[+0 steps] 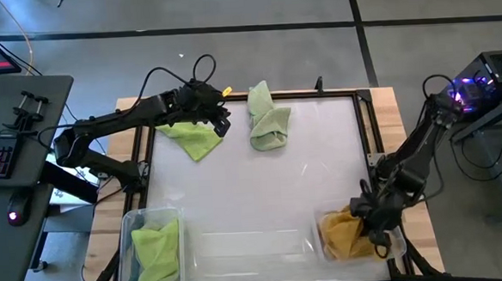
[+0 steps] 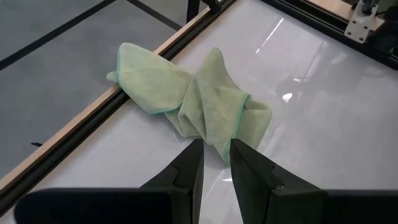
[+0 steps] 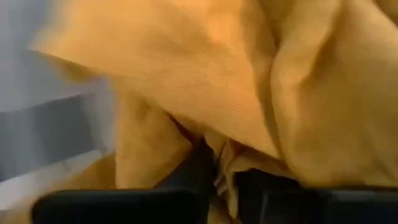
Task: Sort microfiber towel by color & place in baskets
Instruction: Put the yellow microfiber towel into the bottom transparent bin
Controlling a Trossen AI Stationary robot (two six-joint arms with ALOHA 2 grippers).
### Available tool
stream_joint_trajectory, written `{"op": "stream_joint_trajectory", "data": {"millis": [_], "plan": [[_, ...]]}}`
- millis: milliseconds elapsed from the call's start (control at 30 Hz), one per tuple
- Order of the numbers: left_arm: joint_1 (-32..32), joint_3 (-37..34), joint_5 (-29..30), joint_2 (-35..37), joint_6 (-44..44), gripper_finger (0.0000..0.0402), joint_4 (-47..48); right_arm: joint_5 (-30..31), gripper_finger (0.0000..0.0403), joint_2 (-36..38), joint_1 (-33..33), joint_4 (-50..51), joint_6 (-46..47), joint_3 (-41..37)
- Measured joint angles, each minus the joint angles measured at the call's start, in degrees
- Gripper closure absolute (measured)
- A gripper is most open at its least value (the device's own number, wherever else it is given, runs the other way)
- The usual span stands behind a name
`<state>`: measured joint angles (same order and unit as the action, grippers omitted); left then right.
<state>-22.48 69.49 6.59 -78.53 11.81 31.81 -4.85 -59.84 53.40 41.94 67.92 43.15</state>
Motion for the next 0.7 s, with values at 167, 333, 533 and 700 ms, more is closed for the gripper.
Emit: {"op": "stream_joint_trajectory", "data": {"millis": [167,333,533,700], "plan": [[0.0,0.0,0.1,0.0,0.1,0.0337,-0.5,-0.1,0.0289,-0.2,-0.1,0.8,-1.3,1.7],[0.0,0.0,0.1,0.0,0.6,0.0337,-2.7,-2.5,0.0242,-0.2,-0.1,3.0,-0.6,6.4],[0.0,0.0,0.1,0.0,2.2,0.0337,-5.6,-2.6,0.0245,-0.1,0.8,4.2,6.3,14.1],[0.0,0.0,0.1,0.0,3.1,0.0337,-8.3,3.8,0.0263,-0.1,1.0,10.0,6.2,18.7]]}}
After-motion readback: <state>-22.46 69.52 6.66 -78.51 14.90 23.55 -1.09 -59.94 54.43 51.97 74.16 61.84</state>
